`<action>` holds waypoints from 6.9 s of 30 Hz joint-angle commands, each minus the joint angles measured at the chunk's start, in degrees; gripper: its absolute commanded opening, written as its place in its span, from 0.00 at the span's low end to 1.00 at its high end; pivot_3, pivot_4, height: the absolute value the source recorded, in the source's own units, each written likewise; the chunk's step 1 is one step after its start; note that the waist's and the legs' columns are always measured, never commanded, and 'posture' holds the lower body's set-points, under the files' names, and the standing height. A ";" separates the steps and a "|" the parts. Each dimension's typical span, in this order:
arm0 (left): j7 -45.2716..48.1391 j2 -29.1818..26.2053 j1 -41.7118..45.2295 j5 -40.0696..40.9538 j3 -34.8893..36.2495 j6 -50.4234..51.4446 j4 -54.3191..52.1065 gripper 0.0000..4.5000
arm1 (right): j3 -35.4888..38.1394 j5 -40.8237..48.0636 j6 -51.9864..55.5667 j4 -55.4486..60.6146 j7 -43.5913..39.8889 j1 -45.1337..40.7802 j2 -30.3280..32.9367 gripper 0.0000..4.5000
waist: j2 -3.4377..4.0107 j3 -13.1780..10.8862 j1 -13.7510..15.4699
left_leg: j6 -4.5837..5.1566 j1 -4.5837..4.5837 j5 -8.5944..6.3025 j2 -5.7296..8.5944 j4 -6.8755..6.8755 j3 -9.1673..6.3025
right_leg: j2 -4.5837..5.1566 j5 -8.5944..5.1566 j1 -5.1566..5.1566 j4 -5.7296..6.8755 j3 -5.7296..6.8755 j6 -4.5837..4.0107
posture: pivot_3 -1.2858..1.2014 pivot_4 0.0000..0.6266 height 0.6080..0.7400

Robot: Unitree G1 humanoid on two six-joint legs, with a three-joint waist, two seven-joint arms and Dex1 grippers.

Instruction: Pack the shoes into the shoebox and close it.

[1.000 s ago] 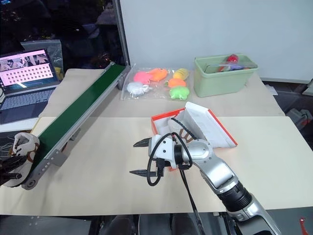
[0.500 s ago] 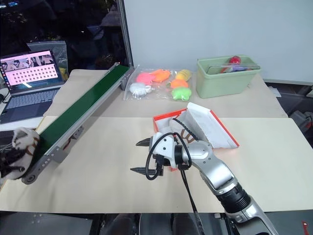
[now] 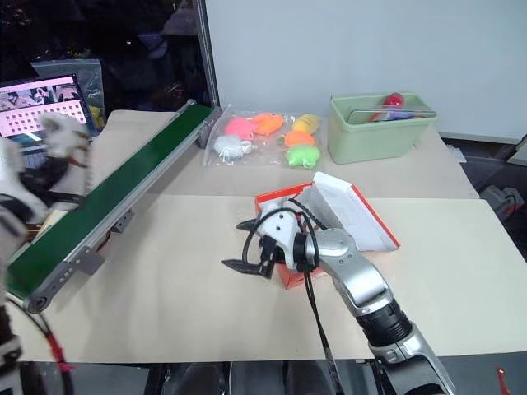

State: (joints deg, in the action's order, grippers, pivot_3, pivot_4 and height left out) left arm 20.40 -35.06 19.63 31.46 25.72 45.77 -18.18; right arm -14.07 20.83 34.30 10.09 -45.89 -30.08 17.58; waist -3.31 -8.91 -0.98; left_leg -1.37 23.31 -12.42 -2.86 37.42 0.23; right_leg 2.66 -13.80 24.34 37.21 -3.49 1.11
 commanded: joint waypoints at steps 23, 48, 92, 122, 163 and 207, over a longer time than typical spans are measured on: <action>-0.80 14.16 4.19 12.53 -18.50 5.41 -8.64 0.01 | 30.47 28.48 36.02 -12.15 28.85 -17.91 -17.69 1.00 | 0.28 -0.15 -1.48 | 0.03 0.06 0.00 0.01 0.04 -0.07 | -0.11 0.03 -0.02 -0.09 -0.02 0.03 | 0.52 0.24 0.92; 0.91 17.76 7.01 9.65 -22.39 2.69 -5.75 0.00 | 30.84 29.01 33.81 -10.56 32.61 -17.13 -20.44 0.29 | 0.44 -0.25 -1.58 | 0.03 0.13 0.00 0.01 0.04 -0.08 | -0.12 0.02 0.02 -0.10 -0.02 0.05 | 0.52 0.24 0.92; 27.87 -5.32 -9.42 0.13 -25.35 -14.63 -10.96 0.40 | 13.25 19.13 49.76 -29.24 15.18 -37.84 18.77 0.26 | 1.57 -0.97 -1.54 | 0.05 0.42 0.01 0.04 -0.13 0.11 | -0.16 0.01 0.41 -0.25 -0.24 0.08 | 0.52 0.24 0.92; 24.68 -1.39 -9.96 -2.18 -28.04 -14.90 -12.07 0.40 | -14.19 -3.54 33.27 -47.30 -4.34 -37.58 7.24 0.26 | 1.57 -0.96 -1.53 | 0.07 0.94 0.00 0.03 0.33 0.10 | -0.16 0.10 0.83 -0.01 -0.26 0.17 | 0.52 0.24 0.92; 30.35 2.27 -0.48 -6.44 -32.95 -19.91 -0.88 0.42 | 10.21 -3.11 56.50 -17.87 9.60 -28.58 4.84 0.95 | 1.53 -0.92 -1.55 | 0.15 0.50 -0.06 0.04 0.37 0.05 | -0.16 0.12 0.24 -0.11 -0.23 0.22 | 0.52 0.24 0.92; 28.57 1.99 -2.59 -6.05 -31.34 -17.84 -4.06 0.42 | 14.19 0.94 48.37 -22.12 12.91 -31.92 -2.14 0.01 | 1.47 -0.85 -1.74 | 0.16 0.24 -0.07 0.03 0.35 0.04 | -0.19 0.11 0.07 -0.08 -0.26 0.23 | 0.52 0.24 0.92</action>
State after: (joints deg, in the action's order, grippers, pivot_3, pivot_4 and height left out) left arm 48.53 -33.23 15.86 24.87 -6.20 28.76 -21.55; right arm -5.62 18.94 80.01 -17.25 -33.53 -58.87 15.83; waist -1.85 -9.76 -2.71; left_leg -1.21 23.61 -12.49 -2.83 37.78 0.27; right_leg 2.47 -13.69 24.45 37.13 -3.74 1.34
